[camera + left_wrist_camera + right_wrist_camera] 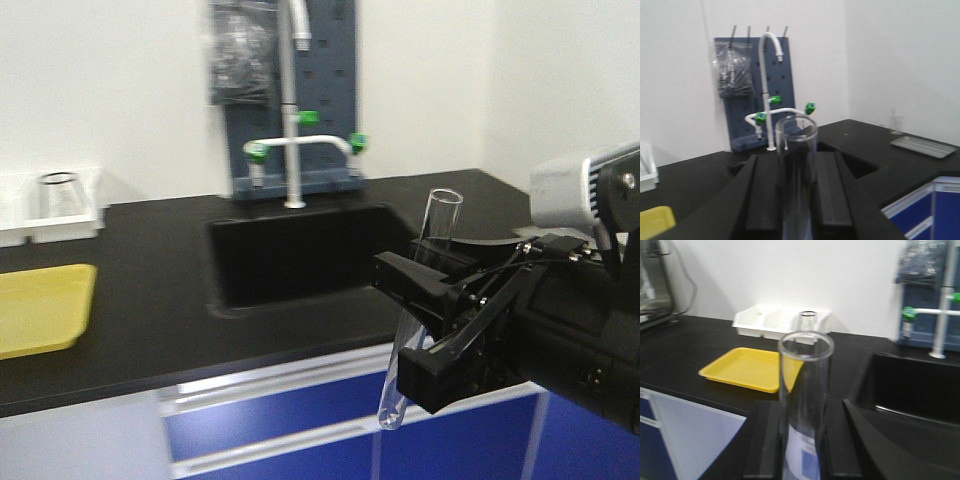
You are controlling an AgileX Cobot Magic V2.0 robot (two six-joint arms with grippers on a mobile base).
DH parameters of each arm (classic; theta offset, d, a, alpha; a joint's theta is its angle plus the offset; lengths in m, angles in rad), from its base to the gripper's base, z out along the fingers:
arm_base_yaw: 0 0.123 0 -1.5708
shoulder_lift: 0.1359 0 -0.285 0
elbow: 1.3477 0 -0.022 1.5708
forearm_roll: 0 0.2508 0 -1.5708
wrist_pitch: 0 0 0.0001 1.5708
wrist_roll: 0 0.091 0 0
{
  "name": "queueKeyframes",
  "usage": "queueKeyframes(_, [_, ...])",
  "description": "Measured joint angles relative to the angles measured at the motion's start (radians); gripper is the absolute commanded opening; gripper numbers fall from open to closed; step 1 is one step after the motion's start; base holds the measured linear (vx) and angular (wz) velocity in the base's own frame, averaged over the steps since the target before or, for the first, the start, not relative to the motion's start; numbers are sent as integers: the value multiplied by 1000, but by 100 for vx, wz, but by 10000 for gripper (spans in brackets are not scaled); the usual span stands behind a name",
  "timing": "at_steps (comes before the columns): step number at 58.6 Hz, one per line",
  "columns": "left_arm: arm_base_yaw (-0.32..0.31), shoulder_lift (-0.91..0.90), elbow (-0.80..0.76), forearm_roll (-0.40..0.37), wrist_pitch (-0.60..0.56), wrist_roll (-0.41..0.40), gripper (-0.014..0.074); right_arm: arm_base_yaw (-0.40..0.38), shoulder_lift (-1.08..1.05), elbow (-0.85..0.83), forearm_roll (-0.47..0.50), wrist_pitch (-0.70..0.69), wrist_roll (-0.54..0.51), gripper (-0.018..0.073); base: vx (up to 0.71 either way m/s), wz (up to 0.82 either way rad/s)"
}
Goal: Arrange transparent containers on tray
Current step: 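Hold both tubes while the base drives to the yellow tray counter, then hold both tubes while approaching the yellow tray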
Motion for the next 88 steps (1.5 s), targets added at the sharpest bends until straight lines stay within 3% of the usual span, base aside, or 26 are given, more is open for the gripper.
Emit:
queueKeyframes(43, [0,0,0,0,0,0,83,0,0,0,0,0,0,-11,21,66])
queueKeyframes(88, [0,0,0,0,0,0,83,0,0,0,0,0,0,-11,26,6])
